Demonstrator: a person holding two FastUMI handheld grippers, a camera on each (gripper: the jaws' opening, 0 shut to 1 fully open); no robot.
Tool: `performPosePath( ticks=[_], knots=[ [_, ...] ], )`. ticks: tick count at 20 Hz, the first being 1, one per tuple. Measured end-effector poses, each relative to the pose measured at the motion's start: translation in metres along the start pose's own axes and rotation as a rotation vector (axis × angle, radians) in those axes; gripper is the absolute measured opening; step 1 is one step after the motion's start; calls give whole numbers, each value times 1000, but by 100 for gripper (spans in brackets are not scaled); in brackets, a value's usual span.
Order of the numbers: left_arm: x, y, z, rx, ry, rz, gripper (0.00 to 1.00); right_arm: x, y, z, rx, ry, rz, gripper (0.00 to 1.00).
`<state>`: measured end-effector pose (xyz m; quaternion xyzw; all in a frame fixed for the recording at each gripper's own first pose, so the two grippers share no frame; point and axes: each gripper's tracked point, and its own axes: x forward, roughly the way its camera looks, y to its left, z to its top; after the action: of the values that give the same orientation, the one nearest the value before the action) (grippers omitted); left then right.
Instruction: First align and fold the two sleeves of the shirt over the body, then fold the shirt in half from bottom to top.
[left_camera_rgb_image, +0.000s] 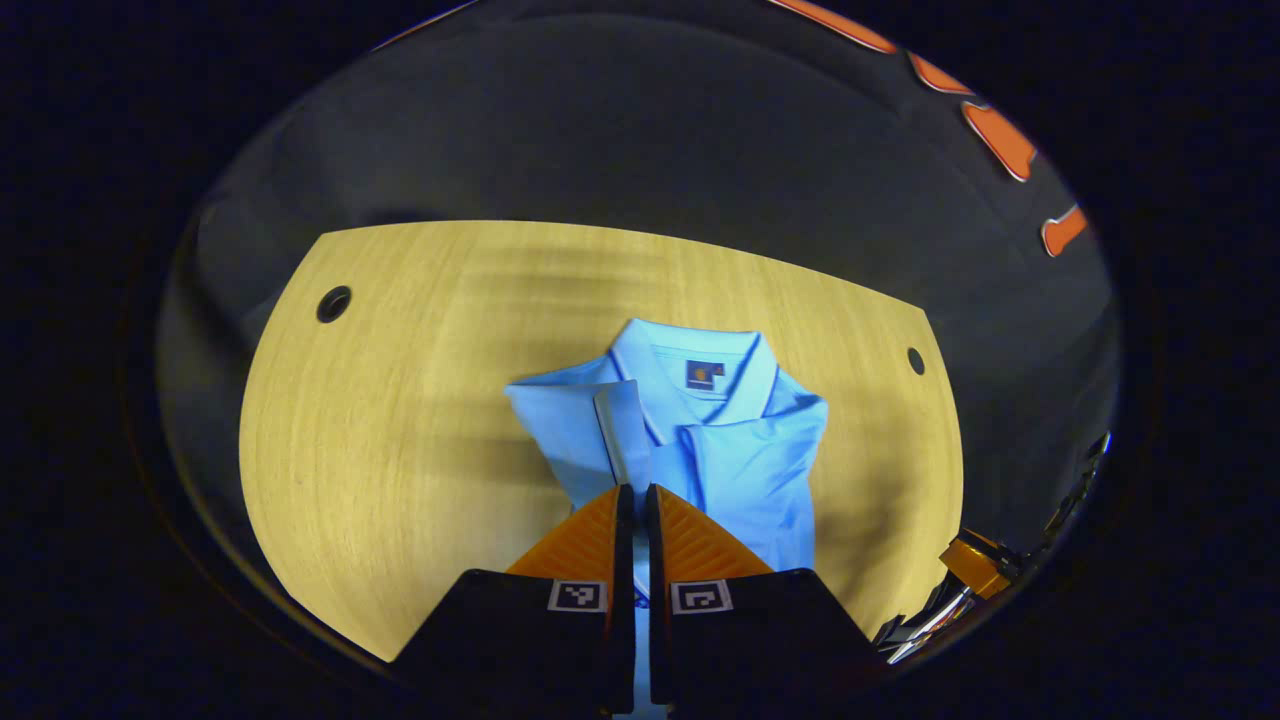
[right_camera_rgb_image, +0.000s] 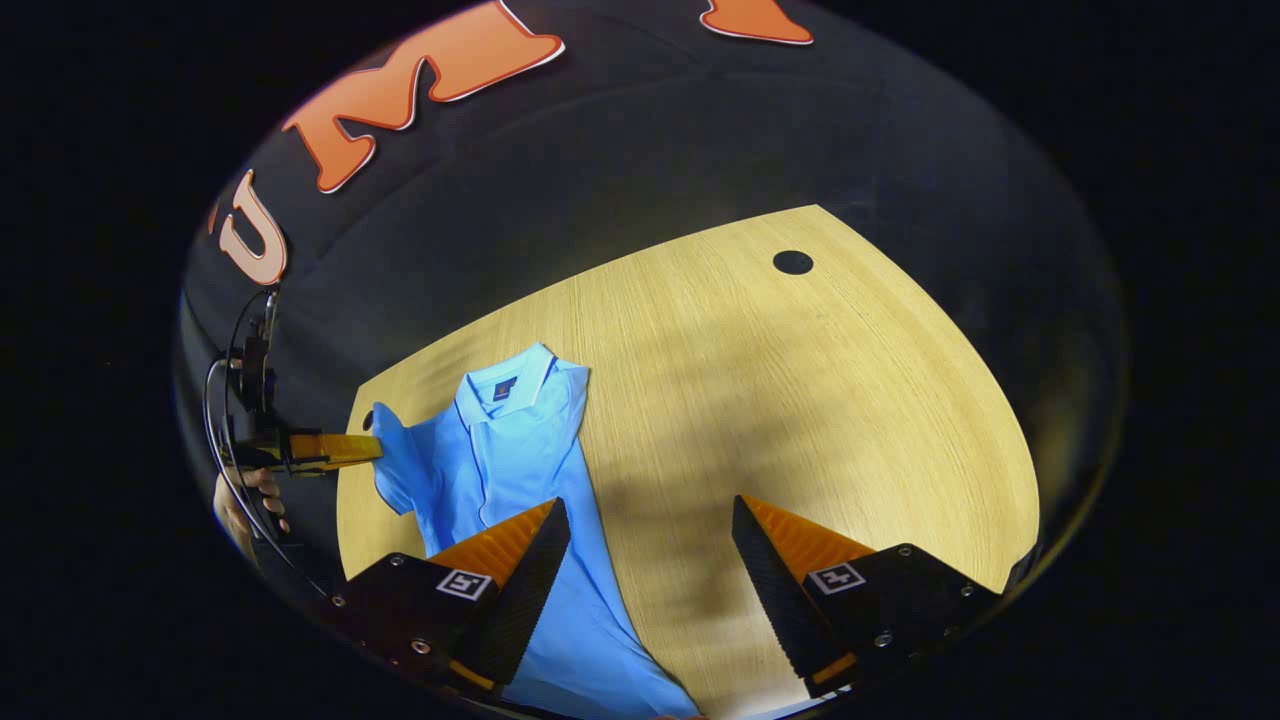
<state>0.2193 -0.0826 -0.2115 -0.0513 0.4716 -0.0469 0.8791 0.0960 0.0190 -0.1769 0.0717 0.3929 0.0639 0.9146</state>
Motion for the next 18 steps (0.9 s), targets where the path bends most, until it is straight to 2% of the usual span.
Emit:
performPosePath(
  ticks=[5,10,11,13,16,18],
  knots=[
    [29,-61,-12,70,37,-46,10,-7,-29,-12,28,1,-30,99],
    [47,-86,-28,103,74,-54,10,-14,-48,-25,44,11,-55,99],
    [45,-89,-30,105,76,-60,16,-15,-51,-28,43,14,-57,99],
    [45,-94,-34,104,67,-80,22,-16,-50,-30,31,20,-50,99],
    [34,-90,-33,105,35,-88,68,-15,-46,-34,10,27,-41,99],
    [22,-78,-37,111,9,-67,100,-13,-38,-39,-16,41,-35,99]
  ],
)
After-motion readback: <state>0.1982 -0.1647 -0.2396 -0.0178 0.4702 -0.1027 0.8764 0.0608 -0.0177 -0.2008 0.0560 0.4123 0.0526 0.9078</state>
